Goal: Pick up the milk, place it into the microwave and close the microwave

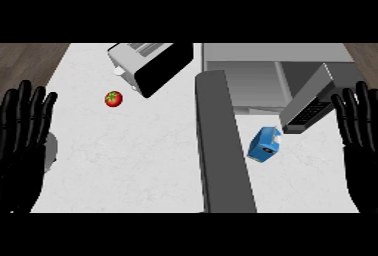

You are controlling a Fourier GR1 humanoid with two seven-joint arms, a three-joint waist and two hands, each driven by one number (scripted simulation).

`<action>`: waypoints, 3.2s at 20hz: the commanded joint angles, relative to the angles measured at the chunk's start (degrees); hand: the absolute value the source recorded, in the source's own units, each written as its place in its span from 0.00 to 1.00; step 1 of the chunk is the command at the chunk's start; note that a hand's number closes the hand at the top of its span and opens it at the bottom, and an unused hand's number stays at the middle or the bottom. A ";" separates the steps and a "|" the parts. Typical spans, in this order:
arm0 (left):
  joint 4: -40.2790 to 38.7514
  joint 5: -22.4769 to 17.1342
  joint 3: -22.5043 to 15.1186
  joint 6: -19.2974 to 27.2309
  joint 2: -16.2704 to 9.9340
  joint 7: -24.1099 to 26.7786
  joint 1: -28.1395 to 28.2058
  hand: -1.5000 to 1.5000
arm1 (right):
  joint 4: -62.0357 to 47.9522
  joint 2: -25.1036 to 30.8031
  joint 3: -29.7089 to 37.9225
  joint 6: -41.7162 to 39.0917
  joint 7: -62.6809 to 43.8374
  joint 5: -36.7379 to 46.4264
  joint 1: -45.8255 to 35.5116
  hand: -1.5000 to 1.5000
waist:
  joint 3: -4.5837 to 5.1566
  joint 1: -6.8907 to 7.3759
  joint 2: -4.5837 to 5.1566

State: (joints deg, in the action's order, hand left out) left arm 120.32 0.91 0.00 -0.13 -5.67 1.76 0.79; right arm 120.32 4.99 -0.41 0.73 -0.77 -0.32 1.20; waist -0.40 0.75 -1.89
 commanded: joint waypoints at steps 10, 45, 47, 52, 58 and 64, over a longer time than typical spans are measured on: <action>-3.54 -1.22 -0.56 2.38 3.54 -6.46 -1.24 0.00 | -10.87 -4.65 -2.39 2.31 -8.21 -2.24 -16.32 0.00 | 0.39 -0.54 1.91; 9.70 6.08 -17.11 4.04 5.63 2.16 23.48 0.00 | -48.08 -0.30 7.33 -2.99 24.95 -0.47 -4.87 0.00 | 0.38 -0.31 1.92; 14.58 1.03 -12.26 2.41 3.17 -3.36 22.25 0.00 | -47.67 -1.68 5.27 -1.53 24.22 1.25 -5.43 0.00 | 0.40 -0.45 1.87; 11.62 7.46 -19.04 5.10 5.62 0.29 24.46 0.00 | -60.73 -0.17 8.76 -5.75 34.86 -1.34 -9.30 0.00 | 0.36 -0.29 1.92; 17.24 6.42 -17.67 5.33 4.24 -5.83 23.34 0.00 | -76.62 -0.56 10.84 -4.32 44.48 0.13 -14.46 0.00 | 0.32 -0.14 2.03; 11.99 5.73 -18.94 4.50 4.25 5.43 29.83 0.00 | -88.43 2.45 12.52 -5.65 48.76 0.43 -20.70 0.00 | 0.37 0.02 1.93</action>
State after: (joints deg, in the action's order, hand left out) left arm 134.18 5.98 -17.14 4.28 -1.63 3.22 27.61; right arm 38.24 6.76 11.81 -4.83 44.92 -0.66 -17.15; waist -0.04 0.73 0.08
